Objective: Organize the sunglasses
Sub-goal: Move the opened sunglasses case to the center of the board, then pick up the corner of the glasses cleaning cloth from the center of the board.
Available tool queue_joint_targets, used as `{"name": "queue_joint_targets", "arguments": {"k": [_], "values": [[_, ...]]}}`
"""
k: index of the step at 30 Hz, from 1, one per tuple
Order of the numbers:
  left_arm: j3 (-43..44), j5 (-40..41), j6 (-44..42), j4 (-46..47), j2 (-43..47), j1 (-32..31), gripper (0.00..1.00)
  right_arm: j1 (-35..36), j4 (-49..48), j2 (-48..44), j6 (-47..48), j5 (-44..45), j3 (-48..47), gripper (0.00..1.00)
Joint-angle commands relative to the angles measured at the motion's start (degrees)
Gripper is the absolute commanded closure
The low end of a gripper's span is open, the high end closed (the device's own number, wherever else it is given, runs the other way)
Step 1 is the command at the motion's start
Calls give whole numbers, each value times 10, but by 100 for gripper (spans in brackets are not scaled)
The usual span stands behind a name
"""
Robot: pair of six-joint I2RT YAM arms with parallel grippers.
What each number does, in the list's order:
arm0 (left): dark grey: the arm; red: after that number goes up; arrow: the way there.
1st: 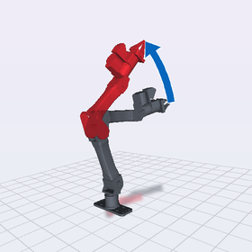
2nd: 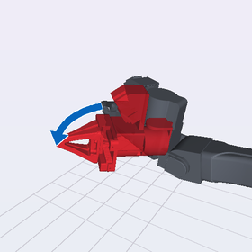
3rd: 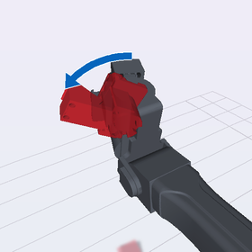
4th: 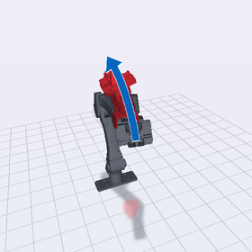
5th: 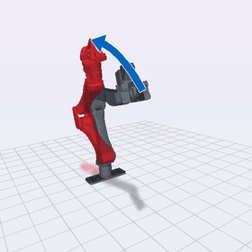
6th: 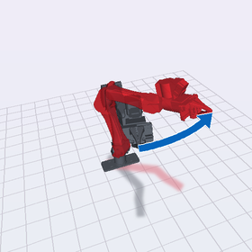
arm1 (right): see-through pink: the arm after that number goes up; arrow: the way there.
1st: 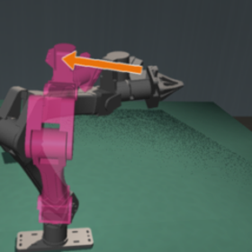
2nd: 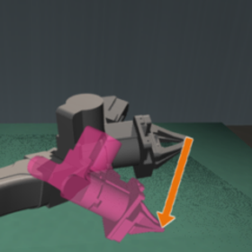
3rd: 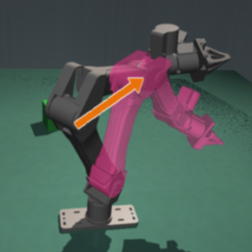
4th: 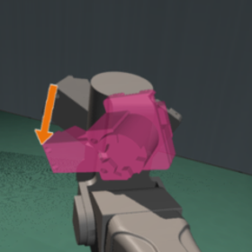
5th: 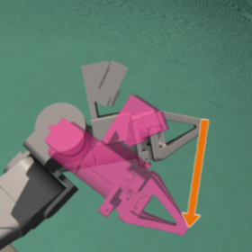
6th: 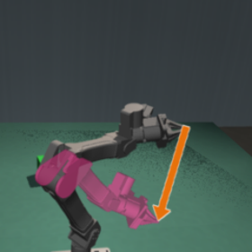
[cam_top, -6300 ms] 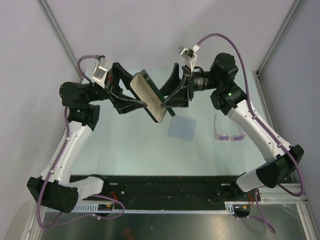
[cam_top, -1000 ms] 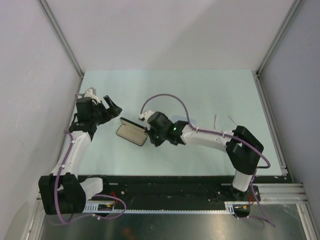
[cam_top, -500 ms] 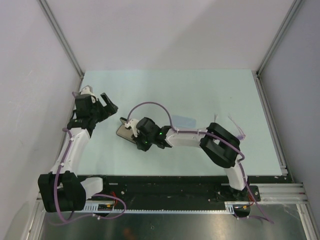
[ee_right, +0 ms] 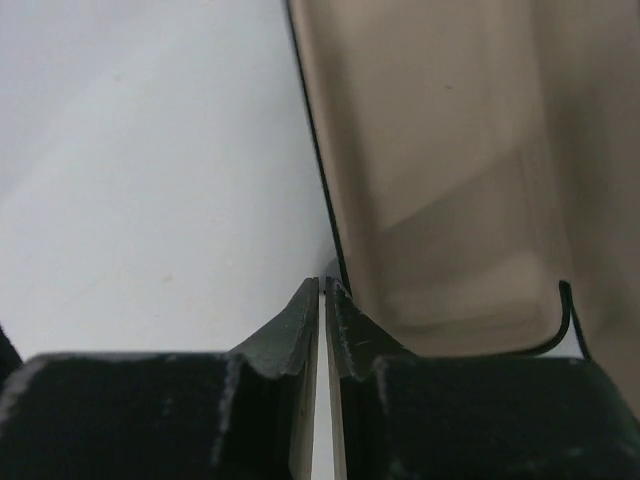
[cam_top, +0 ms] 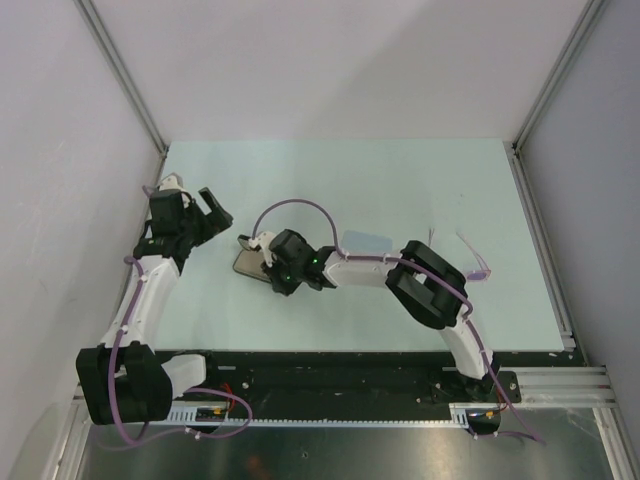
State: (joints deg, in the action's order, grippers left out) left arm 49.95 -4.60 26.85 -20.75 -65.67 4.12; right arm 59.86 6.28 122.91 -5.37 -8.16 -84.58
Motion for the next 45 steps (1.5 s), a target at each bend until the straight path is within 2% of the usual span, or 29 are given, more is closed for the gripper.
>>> {"name": "queue_joint_targets", "arguments": {"k": [1, 12, 16, 20, 21, 26, 27, 30, 33, 38, 39, 41, 42, 44, 45], "values": [[24, 5, -7, 2, -3, 6, 2, -19, 9, 0, -6, 40, -15, 89], [30, -7, -4, 2, -5, 5, 2, -50, 17, 2, -30, 96, -9, 91], [37, -48, -6, 2, -7, 5, 1, -50, 28, -13, -38, 70, 1, 87], [67, -118, -23, 3, -21, -9, 1, -53, 26, -67, -64, 54, 34, 67], [74, -131, -30, 4, -26, -25, 1, -55, 25, -98, -68, 51, 41, 58], [125, -132, -38, 15, -41, -79, 0, -69, 44, -187, -82, 41, 54, 41], [131, -132, -35, 19, -45, -90, 0, -78, 50, -200, -90, 46, 54, 34], [150, -115, -41, 32, -59, -118, 0, -107, 78, -246, -126, 78, 59, 20], [179, -98, -48, 32, -86, -152, 0, -141, 126, -290, -169, 180, 71, 1], [226, -108, -49, 43, -168, -213, 1, -216, 197, -325, -215, 242, 77, 1], [235, -112, -48, 44, -184, -221, 3, -231, 220, -323, -223, 244, 77, 11], [265, -129, -41, 45, -235, -245, 13, -289, 236, -317, -246, 209, 82, 26], [275, -145, -34, 46, -253, -252, 15, -309, 234, -310, -249, 170, 86, 39], [301, -144, -26, 47, -290, -277, 18, -343, 222, -302, -244, 155, 105, 51], [312, -139, -24, 48, -323, -287, 19, -351, 216, -286, -240, 145, 106, 51]]}}
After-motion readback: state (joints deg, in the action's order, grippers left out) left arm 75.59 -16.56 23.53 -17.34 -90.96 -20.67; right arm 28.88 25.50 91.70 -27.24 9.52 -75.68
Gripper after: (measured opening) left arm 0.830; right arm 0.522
